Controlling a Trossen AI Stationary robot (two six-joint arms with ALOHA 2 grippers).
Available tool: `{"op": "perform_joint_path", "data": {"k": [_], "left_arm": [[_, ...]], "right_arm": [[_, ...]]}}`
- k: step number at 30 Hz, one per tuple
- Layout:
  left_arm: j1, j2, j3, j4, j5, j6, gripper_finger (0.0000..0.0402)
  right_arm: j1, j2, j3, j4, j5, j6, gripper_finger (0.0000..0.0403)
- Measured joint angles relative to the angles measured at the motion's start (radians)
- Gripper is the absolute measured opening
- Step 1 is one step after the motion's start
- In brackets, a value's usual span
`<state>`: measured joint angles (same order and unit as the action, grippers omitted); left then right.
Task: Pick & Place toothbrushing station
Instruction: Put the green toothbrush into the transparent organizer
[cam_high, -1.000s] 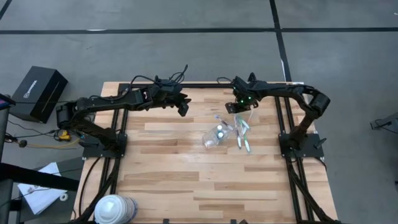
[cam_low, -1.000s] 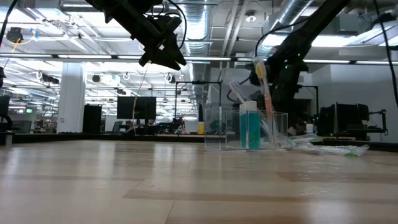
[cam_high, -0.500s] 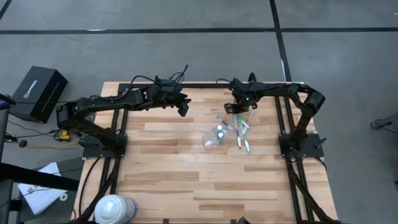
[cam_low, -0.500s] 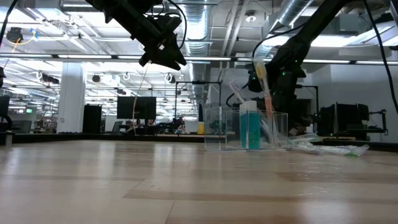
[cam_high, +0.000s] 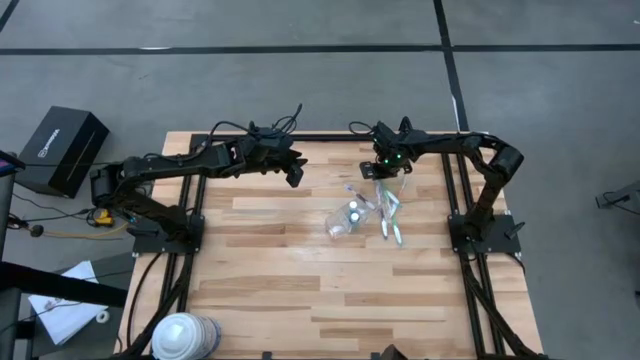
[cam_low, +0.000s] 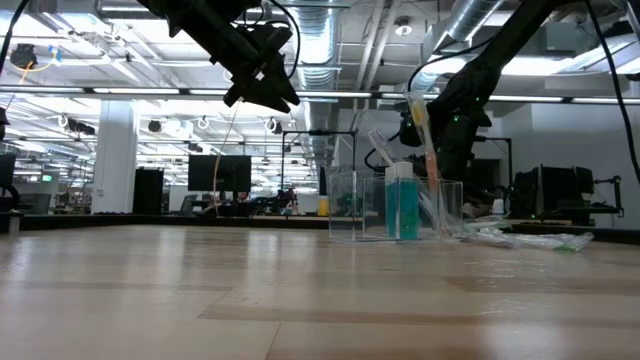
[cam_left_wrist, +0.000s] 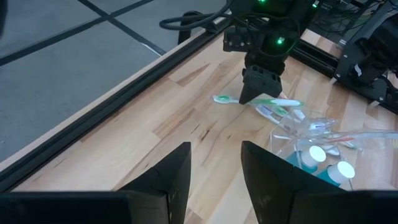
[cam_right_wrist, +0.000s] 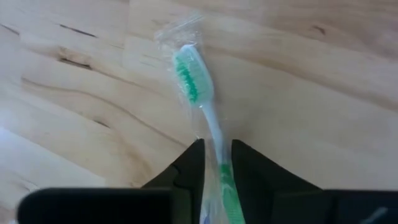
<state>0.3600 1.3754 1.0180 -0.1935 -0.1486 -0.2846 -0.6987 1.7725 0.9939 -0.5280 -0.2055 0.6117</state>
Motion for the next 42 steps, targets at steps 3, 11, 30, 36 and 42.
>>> {"op": "perform_joint_path", "data": {"k": [3,11,30,36,42], "left_arm": [[0.001,0.000,0.000,0.000,0.000,0.000,0.0136],[0.001,0.000,0.000,0.000,0.000,0.000,0.0136],[0.001,0.000,0.000,0.000,0.000,0.026,0.0136],[0.001,0.000,0.000,0.000,0.001,0.026,0.0136],[0.001,0.000,0.000,0.000,0.002,0.054,0.0136]], "right_arm": [[0.000,0.000,0.000,0.007,0.005,0.000,0.0029],[0.000,-0.001,0.028,0.013,0.023,-0.012,0.0002],[0.102,-0.491,0.085,0.284,0.228,-0.020,0.0000],[0.332,-0.705,-0.131,0.480,0.535,0.090,0.0000],[0.549,-0.795,-0.416,0.694,0.802,0.259,0.0000]]}}
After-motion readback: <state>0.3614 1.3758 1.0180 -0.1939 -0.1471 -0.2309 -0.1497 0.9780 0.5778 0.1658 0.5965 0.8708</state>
